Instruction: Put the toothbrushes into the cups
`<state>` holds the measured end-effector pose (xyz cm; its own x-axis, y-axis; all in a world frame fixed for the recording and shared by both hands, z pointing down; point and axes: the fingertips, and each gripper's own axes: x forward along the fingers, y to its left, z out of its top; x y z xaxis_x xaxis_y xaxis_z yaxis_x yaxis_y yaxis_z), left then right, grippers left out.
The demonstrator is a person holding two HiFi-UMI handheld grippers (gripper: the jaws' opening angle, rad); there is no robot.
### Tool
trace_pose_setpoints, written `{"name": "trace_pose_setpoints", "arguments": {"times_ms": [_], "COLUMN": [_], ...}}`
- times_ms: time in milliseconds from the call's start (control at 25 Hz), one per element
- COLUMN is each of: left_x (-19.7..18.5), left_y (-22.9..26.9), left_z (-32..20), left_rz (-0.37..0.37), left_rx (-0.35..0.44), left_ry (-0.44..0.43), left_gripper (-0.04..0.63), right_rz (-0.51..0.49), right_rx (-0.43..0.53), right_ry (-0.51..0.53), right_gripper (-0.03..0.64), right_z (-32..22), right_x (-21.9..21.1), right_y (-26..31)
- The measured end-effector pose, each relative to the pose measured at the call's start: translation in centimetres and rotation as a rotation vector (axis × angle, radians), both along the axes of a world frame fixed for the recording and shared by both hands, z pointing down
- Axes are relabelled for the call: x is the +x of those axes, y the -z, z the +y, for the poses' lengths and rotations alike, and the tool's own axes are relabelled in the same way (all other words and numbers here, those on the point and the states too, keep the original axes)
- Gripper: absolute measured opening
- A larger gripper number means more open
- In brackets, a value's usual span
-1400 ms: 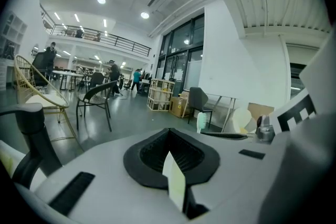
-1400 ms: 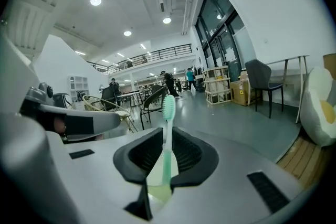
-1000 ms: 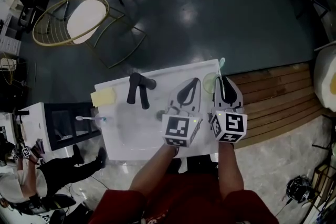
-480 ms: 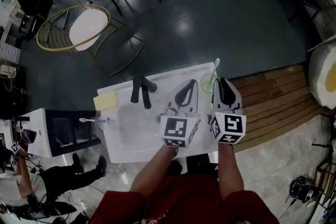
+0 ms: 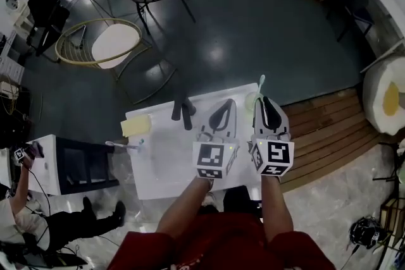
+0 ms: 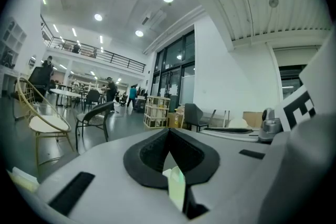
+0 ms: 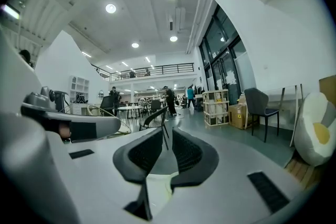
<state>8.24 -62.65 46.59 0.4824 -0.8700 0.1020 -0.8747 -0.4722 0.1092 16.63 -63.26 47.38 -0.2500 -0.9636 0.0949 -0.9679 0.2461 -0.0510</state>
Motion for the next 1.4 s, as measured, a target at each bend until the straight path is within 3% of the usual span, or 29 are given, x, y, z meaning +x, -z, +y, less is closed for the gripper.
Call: {"name": "trace_pose_setpoints", "arguments": {"times_ms": [760,1400], "left_x": [-7.3,-9.9], "left_y": [7.9,9.7], "left_z": [10.2,15.5], "left_rz": [0.002,0.024], "left_rx": [0.174,0.217], "left_ry": [-0.030,-0.049], "left_gripper": [0.028,0.028], "right_rz": [0.075,0.082], "right_rx": [0.186,0.252], "right_ry": [-0.029,-0.030], "right_gripper": [0.052,0.028], "right_z": [11.7,17.9], "right_x": [-7.3,-10.1], "right_y": [9.5,12.1]}}
